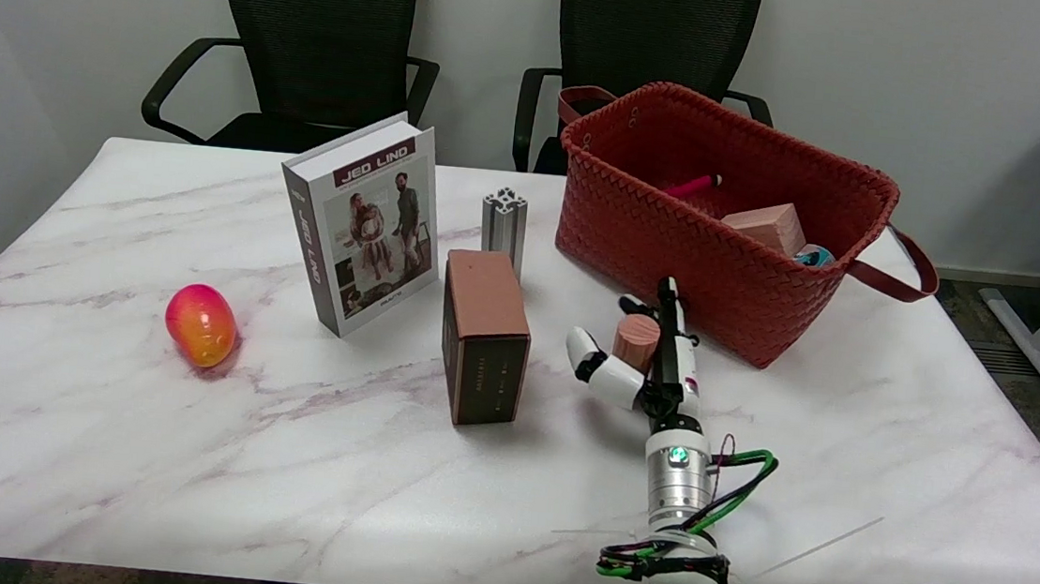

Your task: Pick up the wooden cylinder.

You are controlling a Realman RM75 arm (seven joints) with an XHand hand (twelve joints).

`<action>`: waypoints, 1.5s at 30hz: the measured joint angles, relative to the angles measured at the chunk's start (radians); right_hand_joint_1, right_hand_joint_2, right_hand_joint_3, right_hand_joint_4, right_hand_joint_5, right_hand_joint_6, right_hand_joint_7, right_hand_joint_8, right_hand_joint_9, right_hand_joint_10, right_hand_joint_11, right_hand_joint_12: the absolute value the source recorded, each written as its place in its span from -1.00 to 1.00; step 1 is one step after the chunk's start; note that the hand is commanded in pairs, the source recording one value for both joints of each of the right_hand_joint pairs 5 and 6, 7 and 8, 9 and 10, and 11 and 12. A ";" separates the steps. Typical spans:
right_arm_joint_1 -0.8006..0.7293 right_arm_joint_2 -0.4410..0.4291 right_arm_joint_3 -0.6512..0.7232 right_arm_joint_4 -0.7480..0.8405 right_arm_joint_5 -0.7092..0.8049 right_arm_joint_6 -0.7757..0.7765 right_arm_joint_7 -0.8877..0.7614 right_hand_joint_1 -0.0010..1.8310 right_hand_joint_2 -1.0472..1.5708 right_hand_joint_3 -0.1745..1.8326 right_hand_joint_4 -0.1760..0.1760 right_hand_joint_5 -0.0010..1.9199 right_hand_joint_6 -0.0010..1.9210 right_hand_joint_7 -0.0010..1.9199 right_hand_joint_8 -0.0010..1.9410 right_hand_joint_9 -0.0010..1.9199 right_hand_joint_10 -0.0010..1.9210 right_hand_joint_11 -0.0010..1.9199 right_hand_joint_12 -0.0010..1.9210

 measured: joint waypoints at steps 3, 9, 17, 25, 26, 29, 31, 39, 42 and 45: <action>0.001 -0.001 0.001 -0.002 0.000 -0.003 0.006 0.09 0.36 -0.07 0.00 -0.40 -0.40 0.15 0.14 -0.15 -0.15 -0.45 -0.45; 0.001 -0.005 0.006 -0.006 0.000 -0.006 0.015 -0.03 0.48 -0.20 0.00 0.00 0.00 0.50 0.48 0.39 0.39 0.24 0.24; -0.007 -0.019 0.023 -0.010 0.001 -0.005 0.022 -0.08 0.57 -0.28 0.00 0.87 0.87 0.73 0.71 0.70 0.70 0.79 0.79; -0.014 -0.028 0.036 -0.012 0.002 0.009 0.022 -0.08 0.59 -0.29 0.00 1.00 1.00 0.91 0.89 0.88 0.88 0.94 0.94; -0.014 -0.029 0.037 -0.012 0.002 0.012 0.021 -0.08 0.60 -0.30 0.00 1.00 1.00 0.92 0.90 0.89 0.88 0.94 0.94; -0.016 -0.031 0.039 -0.012 0.002 0.022 0.021 -0.07 0.62 -0.33 0.00 1.00 1.00 0.92 0.90 0.90 0.90 0.95 0.95; -0.017 -0.032 0.041 -0.009 -0.001 0.032 0.019 -0.07 0.63 -0.32 0.00 1.00 1.00 0.93 0.91 0.91 0.91 0.96 0.96; 0.000 -0.034 0.049 0.039 -0.051 0.074 -0.020 -0.01 0.71 -0.32 0.00 1.00 1.00 0.94 0.92 0.94 0.94 0.98 0.98; 0.008 -0.032 0.053 0.071 -0.074 0.085 -0.056 -0.01 0.73 -0.29 0.00 1.00 1.00 0.95 0.93 0.94 0.94 0.98 0.98; 0.017 -0.026 0.060 0.112 -0.100 0.093 -0.097 -0.03 0.75 -0.26 0.00 1.00 1.00 0.95 0.93 0.94 0.94 0.98 0.98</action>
